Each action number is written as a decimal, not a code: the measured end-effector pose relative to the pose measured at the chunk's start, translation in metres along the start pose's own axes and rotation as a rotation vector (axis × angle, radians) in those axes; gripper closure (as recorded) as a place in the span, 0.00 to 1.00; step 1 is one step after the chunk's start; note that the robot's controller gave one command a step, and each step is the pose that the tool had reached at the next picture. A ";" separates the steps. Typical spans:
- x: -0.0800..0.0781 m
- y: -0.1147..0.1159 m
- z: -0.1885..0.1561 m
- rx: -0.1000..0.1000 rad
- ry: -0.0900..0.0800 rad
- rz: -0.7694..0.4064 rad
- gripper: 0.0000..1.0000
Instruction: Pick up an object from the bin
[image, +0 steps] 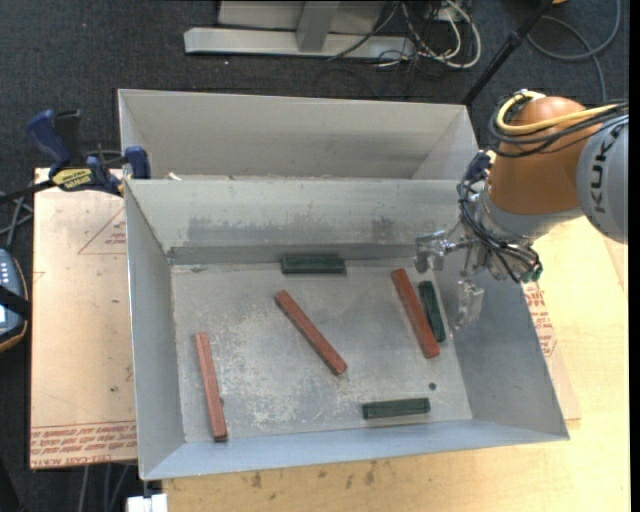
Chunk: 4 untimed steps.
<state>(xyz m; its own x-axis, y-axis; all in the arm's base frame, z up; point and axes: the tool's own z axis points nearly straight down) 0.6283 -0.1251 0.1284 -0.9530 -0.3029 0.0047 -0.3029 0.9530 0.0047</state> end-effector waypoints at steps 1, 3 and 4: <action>-0.003 -0.002 -0.001 0.011 -0.017 -0.079 0.00; -0.009 0.005 0.056 0.007 -0.009 -0.427 0.00; -0.017 0.032 0.053 0.013 -0.010 -0.828 1.00</action>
Offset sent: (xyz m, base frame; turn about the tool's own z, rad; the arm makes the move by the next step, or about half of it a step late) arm 0.0124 0.0083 -0.0584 -0.3449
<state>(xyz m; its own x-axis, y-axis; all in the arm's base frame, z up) 0.6342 -0.0898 0.0754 -0.4214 -0.9069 -0.0037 -0.9068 0.4214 -0.0090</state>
